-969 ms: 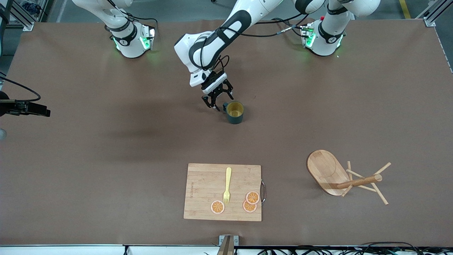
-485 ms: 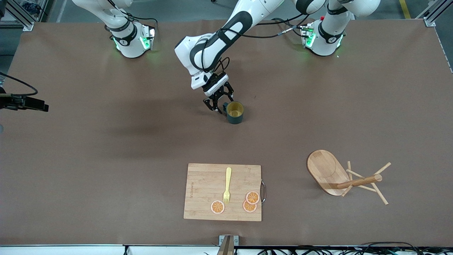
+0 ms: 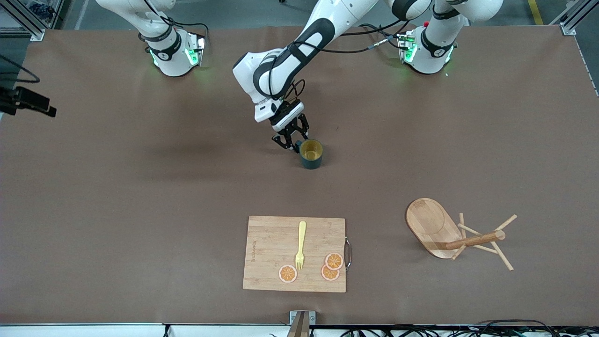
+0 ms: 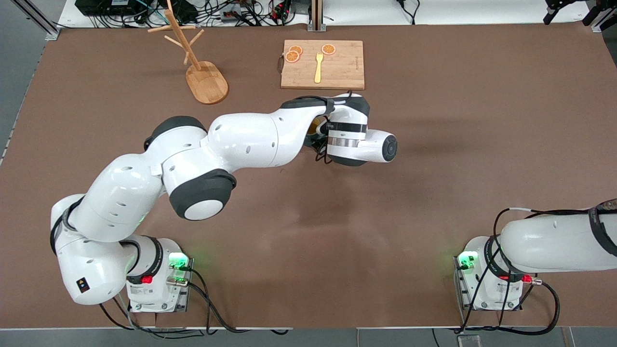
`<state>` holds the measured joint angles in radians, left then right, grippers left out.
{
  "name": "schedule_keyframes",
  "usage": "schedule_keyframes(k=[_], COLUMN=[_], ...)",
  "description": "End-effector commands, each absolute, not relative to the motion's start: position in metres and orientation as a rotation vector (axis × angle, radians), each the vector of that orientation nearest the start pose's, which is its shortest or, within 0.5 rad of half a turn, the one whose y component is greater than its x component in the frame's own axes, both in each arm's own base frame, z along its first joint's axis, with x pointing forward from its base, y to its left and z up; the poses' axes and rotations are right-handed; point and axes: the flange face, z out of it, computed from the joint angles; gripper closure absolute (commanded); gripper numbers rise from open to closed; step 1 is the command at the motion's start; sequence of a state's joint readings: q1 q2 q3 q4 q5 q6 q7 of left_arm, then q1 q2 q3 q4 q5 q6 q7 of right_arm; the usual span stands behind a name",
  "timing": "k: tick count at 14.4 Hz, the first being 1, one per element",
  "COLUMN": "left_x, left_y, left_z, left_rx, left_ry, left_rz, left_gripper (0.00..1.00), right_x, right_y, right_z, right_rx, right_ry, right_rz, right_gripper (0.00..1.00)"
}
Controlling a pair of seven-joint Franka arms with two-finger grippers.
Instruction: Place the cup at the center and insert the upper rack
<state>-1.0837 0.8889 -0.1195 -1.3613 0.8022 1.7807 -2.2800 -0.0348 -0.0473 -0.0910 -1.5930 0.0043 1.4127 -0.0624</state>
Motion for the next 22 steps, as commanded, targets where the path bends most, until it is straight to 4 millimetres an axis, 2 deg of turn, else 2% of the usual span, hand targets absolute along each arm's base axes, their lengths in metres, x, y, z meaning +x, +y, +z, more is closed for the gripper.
schedule_keyframes(k=[1,4,5,6,8,10,12,13,15,18,20,22], left_x=[0.324,0.324,0.324,0.324,0.334,0.354,0.38,0.397,0.422,0.464,0.498,0.535], left_y=[-0.623,-0.623,-0.624,-0.625,-0.625,-0.618,-0.6,-0.585,-0.559,-0.498,-0.441,-0.379], left_z=[0.17,0.175,0.181,0.189,0.231,0.297,0.361,0.39,0.439,0.517,0.563,0.59], left_rx=[-2.49,-2.493,-2.496,-2.499,-2.521,-2.568,-2.604,-2.616,-2.658,-2.759,-2.838,-2.925], left_ry=[-0.969,-0.971,-0.984,-1.004,-1.075,-1.163,-1.299,-1.362,-1.436,-1.493,-1.544,-1.566], left_rz=[-0.985,-0.977,-0.962,-0.945,-0.902,-0.832,-0.706,-0.642,-0.52,-0.33,-0.176,-0.013], left_gripper=[0.59,0.92,0.98,0.99,1.0,1.0,1.0,1.0,1.0,1.0,1.0,1.0], right_x=[0.501,0.5,0.499,0.499,0.498,0.499,0.5,0.502,0.508,0.509,0.51,0.51], right_y=[-0.055,-0.055,-0.055,-0.053,-0.049,-0.048,-0.05,-0.052,-0.052,-0.054,-0.052,-0.051], right_z=[0.628,0.634,0.638,0.646,0.657,0.656,0.663,0.673,0.676,0.677,0.678,0.678], right_rx=[-3.101,-3.103,-3.104,-3.106,-3.106,-3.108,-3.117,-3.117,-3.116,-3.114,-3.114,-3.114], right_ry=[0.113,0.123,0.125,0.118,0.107,0.101,0.105,0.111,0.109,0.115,0.11,0.105], right_rz=[0.174,0.16,0.155,0.139,0.124,0.129,0.102,0.071,0.058,0.055,0.053,0.053], right_gripper=[0.0,0.0,0.0,0.0,0.0,0.0,0.0,0.0,0.0,0.0,0.0,0.0])
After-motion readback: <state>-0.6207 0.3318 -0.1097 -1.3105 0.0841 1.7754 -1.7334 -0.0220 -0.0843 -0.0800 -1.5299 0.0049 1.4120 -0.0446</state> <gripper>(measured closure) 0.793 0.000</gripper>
